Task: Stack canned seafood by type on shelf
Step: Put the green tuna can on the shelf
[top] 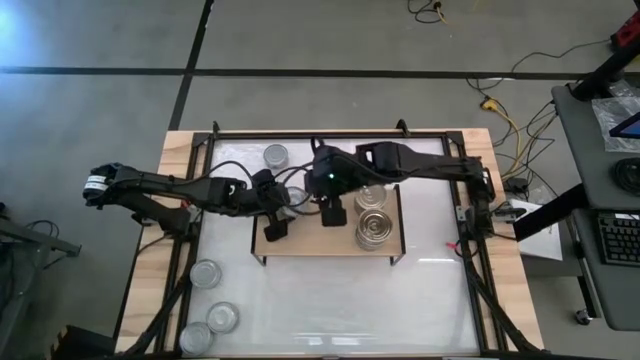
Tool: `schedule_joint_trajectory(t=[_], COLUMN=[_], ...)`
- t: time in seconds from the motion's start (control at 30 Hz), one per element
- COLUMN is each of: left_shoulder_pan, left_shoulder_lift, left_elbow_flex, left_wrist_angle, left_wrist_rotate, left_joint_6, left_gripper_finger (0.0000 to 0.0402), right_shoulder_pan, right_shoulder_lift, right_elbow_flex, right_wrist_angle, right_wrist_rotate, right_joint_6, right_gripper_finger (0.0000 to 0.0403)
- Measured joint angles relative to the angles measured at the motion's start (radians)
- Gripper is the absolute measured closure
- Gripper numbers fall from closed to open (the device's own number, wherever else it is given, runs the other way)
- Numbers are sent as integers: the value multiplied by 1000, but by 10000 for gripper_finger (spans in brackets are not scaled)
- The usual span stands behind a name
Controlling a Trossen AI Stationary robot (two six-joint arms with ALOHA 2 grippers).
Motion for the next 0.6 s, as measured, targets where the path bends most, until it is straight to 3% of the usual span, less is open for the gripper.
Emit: schedule_joint_trajectory(t=[0.23,0.43,0.6], left_shoulder_pan=[0,0,0], left_shoulder_lift=[0,0,0], left_elbow_flex=[-2,-2,-2], left_wrist_angle=[3,4,7], left_wrist_rotate=[-2,-4,-4], left_joint_6=[-8,-7,-3], left_gripper_finger=[6,6,6], right_shoulder_pan=[-24,-31,-46], right_shoulder_lift=[-2,-34,-141], right_elbow_flex=[-54,-205,-414], right_wrist_angle=[130,273,515], right_wrist_rotate=[-26,-86,-92], right_joint_6=[-44,-35,1], right_gripper_finger=[297,379,390])
